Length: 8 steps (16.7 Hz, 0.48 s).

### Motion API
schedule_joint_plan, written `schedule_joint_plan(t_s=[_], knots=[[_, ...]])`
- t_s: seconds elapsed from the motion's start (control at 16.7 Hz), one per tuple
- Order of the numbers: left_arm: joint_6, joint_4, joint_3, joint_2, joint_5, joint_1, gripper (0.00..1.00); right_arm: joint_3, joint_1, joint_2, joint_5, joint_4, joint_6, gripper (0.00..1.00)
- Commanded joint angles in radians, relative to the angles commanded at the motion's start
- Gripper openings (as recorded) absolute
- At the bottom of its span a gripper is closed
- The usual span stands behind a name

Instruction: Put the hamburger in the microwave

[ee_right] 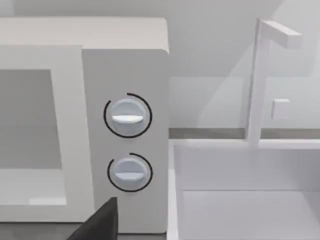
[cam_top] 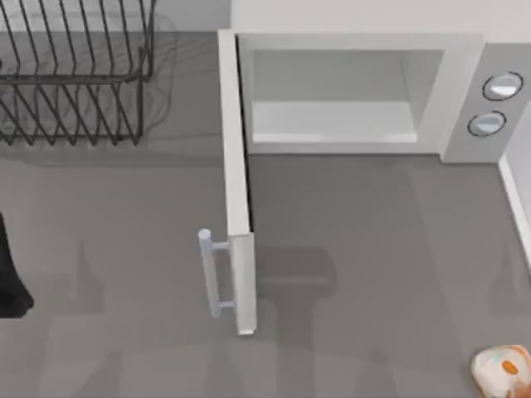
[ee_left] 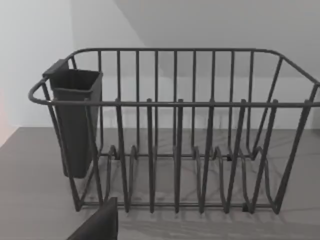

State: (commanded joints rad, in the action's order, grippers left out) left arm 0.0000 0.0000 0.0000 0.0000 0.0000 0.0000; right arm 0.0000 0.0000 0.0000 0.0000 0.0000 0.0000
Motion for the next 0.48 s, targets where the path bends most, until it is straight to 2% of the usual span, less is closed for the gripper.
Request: schedule_joint_plan(t_s=[0.24,0.48], knots=[[0.000,0.000,0.000,0.000,0.000,0.000,1.00,0.028,0.013,0.034,0.002,-0.031,0.007,1.00],[0.000,0.000,0.000,0.000,0.000,0.000,1.00,0.159,0.081,0.226,0.005,-0.185,0.039,1.00]])
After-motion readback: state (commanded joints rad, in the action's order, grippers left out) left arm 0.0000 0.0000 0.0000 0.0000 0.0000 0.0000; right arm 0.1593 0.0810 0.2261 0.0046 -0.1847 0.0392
